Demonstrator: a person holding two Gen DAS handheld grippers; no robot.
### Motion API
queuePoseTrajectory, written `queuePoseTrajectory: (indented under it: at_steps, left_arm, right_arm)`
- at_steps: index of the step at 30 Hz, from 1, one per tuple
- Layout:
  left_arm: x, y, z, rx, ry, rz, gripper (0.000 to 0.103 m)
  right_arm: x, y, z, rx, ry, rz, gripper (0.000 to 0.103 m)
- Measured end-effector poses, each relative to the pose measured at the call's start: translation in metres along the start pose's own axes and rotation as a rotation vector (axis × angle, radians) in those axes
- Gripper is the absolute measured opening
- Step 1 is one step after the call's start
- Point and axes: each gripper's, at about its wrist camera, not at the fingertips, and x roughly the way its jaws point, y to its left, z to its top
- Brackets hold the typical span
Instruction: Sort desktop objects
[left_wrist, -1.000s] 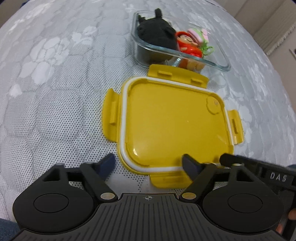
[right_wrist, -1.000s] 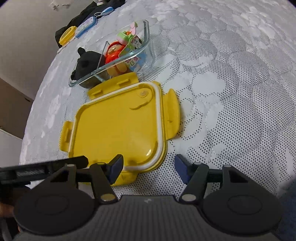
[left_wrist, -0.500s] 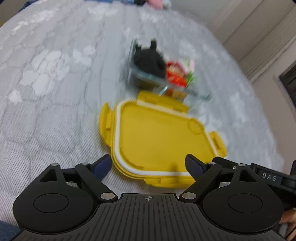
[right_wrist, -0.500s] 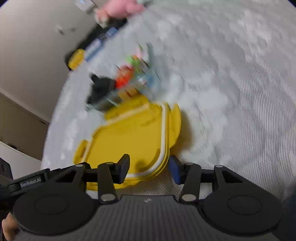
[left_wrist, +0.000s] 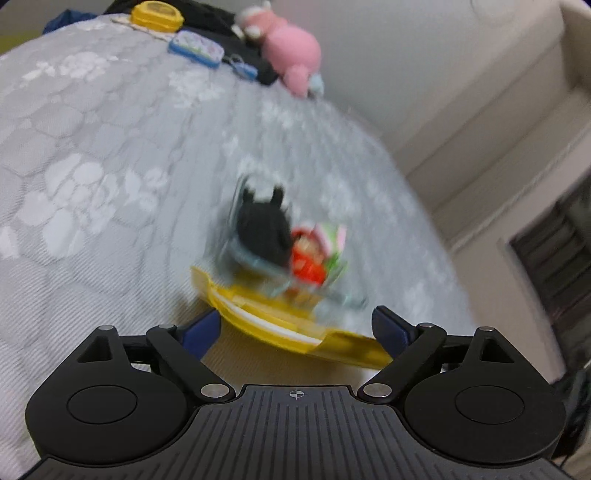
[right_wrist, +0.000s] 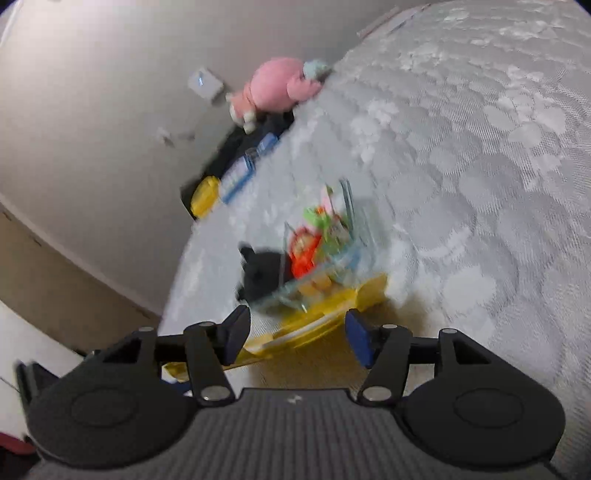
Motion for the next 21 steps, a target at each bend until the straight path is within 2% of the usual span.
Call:
queuePoseTrajectory:
  at_steps: [4, 9, 14, 17, 19, 21]
  left_arm:
    - [0.009, -0.001, 0.015, -0.012, -0.047, -0.022, 0.094]
    - [0.017, 0.009, 0.029, -0.051, -0.134, -0.043, 0.095]
    - [0.015, 0.011, 0.039, -0.045, -0.204, -0.111, 0.097]
    - [0.029, 0.007, 0.048, -0.019, -0.206, -0.124, 0.097]
    - [0.038, 0.005, 0.053, -0.009, -0.187, -0.125, 0.097]
    - [0.045, 0.005, 0.051, -0.009, -0.130, -0.112, 0.097]
  right_arm:
    - [0.007, 0.007, 0.014, -0.031, -0.052, 0.054, 0.068]
    - [0.029, 0.015, 0.024, -0.092, -0.083, 0.048, 0.068]
    - [0.037, 0.014, 0.033, -0.117, -0.148, 0.044, 0.068]
    - [0.029, 0.016, 0.037, -0.139, -0.196, -0.073, 0.068]
    - [0.023, 0.017, 0.034, -0.160, -0.147, -0.176, 0.069]
    - [0.016, 0.017, 0.023, -0.198, -0.072, -0.242, 0.067]
